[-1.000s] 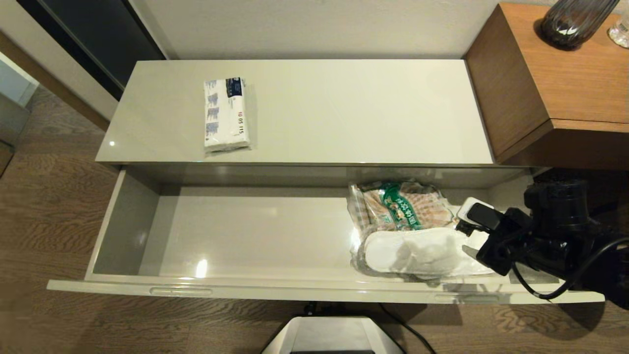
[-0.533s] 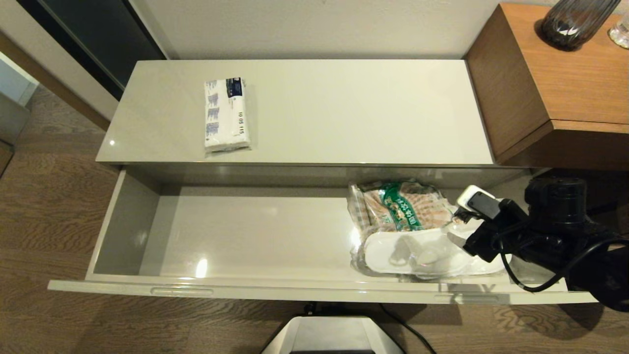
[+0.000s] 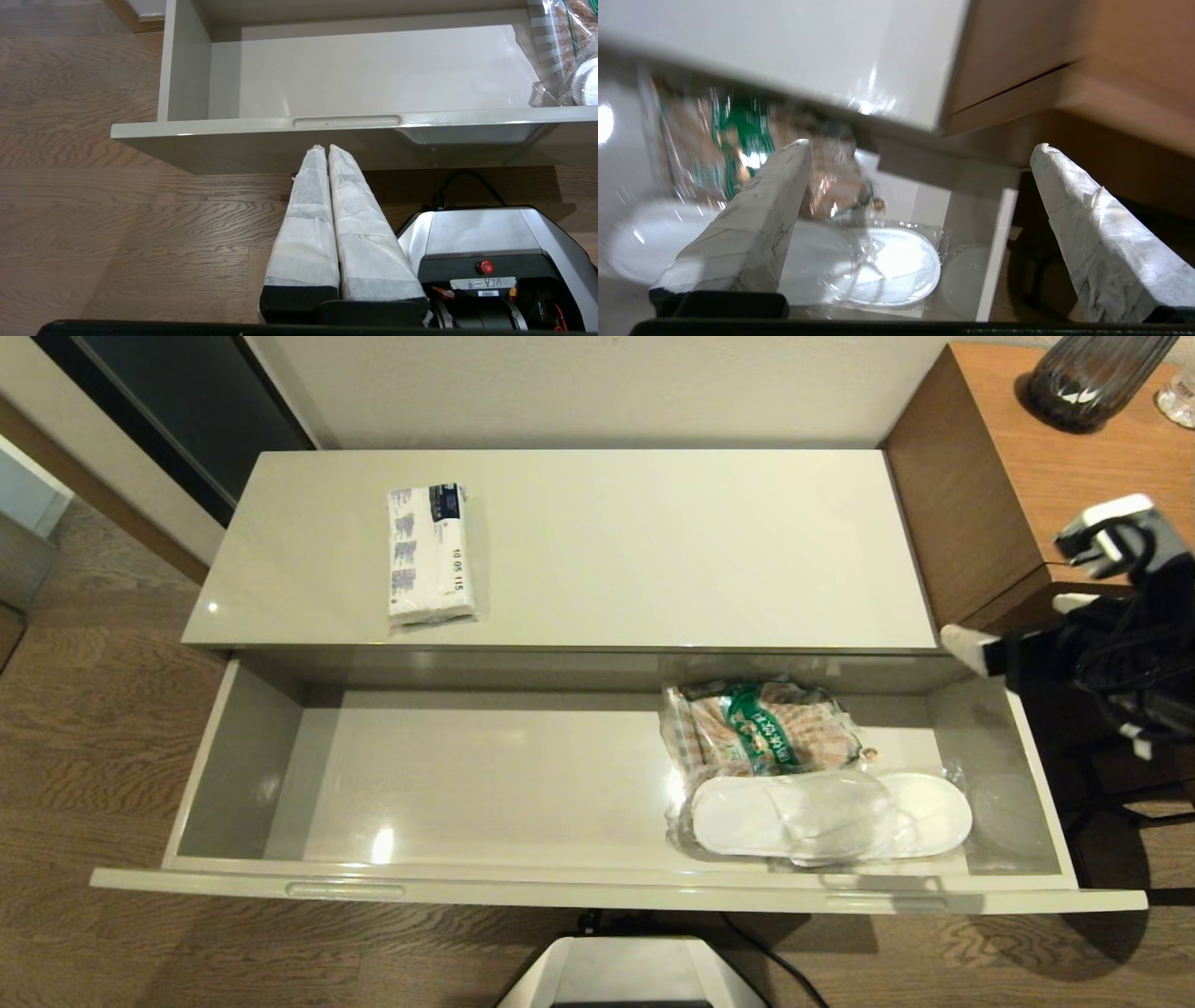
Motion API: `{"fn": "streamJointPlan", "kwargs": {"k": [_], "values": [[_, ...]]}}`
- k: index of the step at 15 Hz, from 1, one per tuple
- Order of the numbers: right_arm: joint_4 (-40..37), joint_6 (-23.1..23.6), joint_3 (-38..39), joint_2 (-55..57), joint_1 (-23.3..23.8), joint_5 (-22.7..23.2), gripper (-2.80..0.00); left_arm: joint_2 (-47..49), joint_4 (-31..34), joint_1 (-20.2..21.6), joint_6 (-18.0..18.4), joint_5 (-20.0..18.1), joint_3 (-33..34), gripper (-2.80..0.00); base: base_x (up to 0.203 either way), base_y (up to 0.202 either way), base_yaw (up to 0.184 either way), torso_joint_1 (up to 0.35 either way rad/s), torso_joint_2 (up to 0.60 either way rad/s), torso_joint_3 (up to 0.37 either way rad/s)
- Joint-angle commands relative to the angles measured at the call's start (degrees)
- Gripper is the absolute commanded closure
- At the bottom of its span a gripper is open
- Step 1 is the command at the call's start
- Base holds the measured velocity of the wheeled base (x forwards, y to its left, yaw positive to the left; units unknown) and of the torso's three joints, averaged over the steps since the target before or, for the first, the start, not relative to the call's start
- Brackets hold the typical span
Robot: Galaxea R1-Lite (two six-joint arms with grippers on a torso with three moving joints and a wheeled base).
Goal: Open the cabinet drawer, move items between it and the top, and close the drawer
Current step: Pick up the tissue on the table
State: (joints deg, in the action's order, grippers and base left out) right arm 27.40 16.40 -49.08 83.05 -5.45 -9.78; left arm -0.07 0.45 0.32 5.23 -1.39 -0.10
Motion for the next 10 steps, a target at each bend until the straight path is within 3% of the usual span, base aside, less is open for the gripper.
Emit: {"fn": "streamJointPlan", "kwargs": {"k": [1,5,8,10], "values": [[-19.43,-8.48,-10.74,-10.2,0.21,-1.5,-2.8,0.07,-0.01,0.03,0.04,-0.02,0.01,0.0,0.0,0.0,0.0,0.0,0.0,0.0],[-57.1,-34.97,-24.63,-21.62,0.19,-2.5,-2.8,0.07,-0.01,0.03,0.09,-0.02,0.01,0.0,0.0,0.0,0.0,0.0,0.0,0.0],[-71.96,-47.16,-23.56,-28.52,-0.02,-2.93,-2.8,0.07,-0.01,0.03,0.12,-0.02,0.01,0.0,0.0,0.0,0.0,0.0,0.0,0.0],[-76.01,-52.22,-20.68,-32.58,-0.14,-2.98,-2.8,0.07,-0.01,0.03,0.13,-0.02,0.01,0.0,0.0,0.0,0.0,0.0,0.0,0.0]]}}
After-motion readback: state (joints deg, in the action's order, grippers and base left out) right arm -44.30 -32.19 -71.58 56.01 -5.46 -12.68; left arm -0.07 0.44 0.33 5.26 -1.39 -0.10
